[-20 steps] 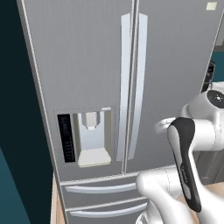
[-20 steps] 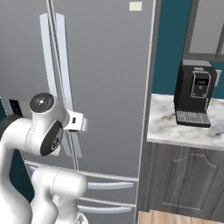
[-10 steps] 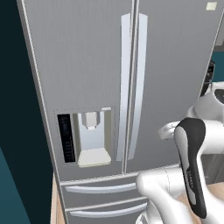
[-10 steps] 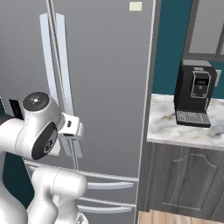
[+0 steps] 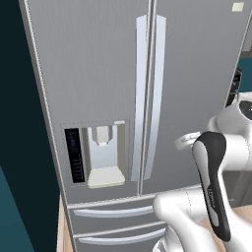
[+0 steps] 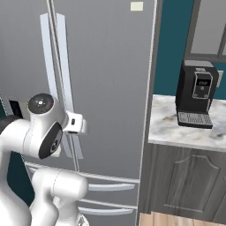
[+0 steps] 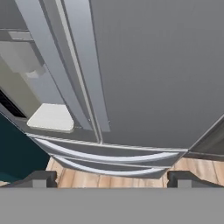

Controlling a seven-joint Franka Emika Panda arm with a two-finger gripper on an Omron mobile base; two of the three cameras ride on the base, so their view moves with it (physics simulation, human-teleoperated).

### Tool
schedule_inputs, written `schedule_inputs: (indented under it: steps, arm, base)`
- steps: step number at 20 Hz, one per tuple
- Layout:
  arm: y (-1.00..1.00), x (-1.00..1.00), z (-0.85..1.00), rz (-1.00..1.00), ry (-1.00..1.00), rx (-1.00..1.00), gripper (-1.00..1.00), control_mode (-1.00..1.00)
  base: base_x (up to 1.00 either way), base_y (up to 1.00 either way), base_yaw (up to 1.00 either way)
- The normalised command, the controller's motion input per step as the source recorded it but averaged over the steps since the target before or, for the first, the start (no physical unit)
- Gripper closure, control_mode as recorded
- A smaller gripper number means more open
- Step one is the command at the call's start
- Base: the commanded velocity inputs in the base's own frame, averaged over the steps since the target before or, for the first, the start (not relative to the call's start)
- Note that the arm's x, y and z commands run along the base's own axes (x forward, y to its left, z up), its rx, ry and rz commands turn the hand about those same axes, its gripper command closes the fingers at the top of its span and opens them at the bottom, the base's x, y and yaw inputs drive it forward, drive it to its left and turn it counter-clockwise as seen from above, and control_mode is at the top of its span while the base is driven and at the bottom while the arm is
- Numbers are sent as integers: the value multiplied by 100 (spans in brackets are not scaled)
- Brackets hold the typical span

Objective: Retrieve the apple and peach from the fridge and place them into the bowl on the dining table.

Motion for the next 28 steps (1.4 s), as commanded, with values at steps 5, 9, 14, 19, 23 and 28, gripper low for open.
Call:
schedule_inputs:
  steps: [5,9,14,19,23,28]
  arm:
    - [-9,20,0,0,-5,3,-100,-100]
    - [-2,2,0,0,-3,0,-100,-100]
    - [0,0,0,0,-2,0,-100,100]
    - [0,0,0,0,0,0,-100,100]
    - [0,0,0,0,0,0,-100,100]
    - [0,0,0,0,0,0,-100,100]
  base:
    - [0,0,0]
    - [0,0,0]
    - [-4,0,0]
    - [-26,0,0]
    - [-39,0,0]
    - [-47,0,0]
